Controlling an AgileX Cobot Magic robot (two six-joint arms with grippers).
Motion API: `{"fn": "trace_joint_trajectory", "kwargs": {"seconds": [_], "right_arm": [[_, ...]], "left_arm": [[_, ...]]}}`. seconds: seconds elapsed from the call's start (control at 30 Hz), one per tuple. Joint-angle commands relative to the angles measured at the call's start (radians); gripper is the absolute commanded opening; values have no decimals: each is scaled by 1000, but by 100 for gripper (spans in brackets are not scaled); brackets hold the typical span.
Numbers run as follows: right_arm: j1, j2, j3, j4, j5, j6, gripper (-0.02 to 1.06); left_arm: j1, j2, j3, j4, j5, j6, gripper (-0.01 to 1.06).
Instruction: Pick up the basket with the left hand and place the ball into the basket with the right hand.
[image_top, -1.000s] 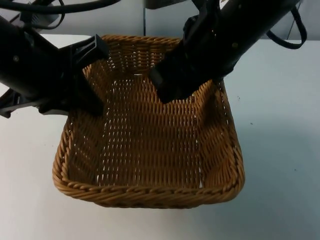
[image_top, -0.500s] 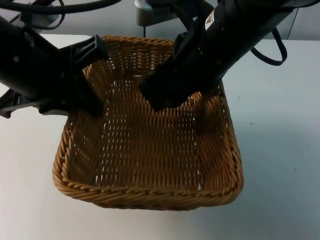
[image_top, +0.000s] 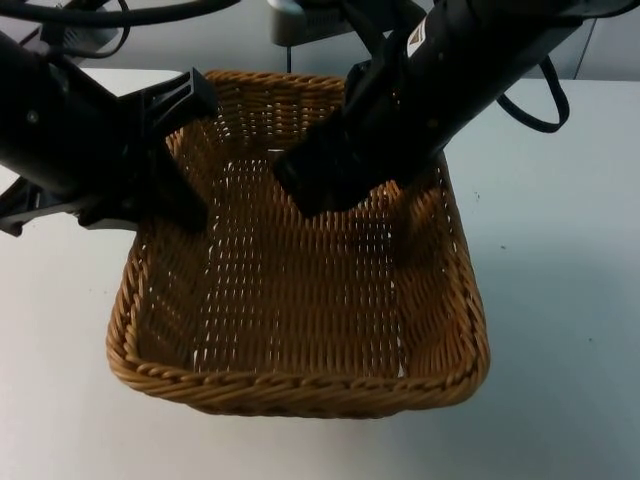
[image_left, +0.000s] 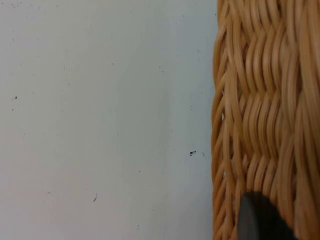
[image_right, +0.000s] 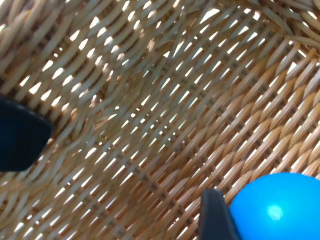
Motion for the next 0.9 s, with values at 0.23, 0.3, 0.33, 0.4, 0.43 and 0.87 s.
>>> {"fn": "trace_joint_trajectory", "kwargs": {"seconds": [0.23,0.3,0.33,0.4,0.43,0.87], "right_arm": [[4,-3,-3,6,-12,-5,53],[4,-3,-3,6,-12,-5,53],[4,-3,-3,4,-12,-5,53],[4,-3,-3,0,-12,-5,56],[4,-3,-3,0,-12,-5,56],[4,-62,-3,-26,5,-5,81]], "left_arm": [[-2,-14,0,-33,10,0,0],[-2,-14,0,-33,10,0,0],[-2,-14,0,-33,10,0,0],[-2,-14,0,-33,10,0,0],[-2,-14,0,-33,10,0,0],[-2,-14,0,-31,10,0,0]]}}
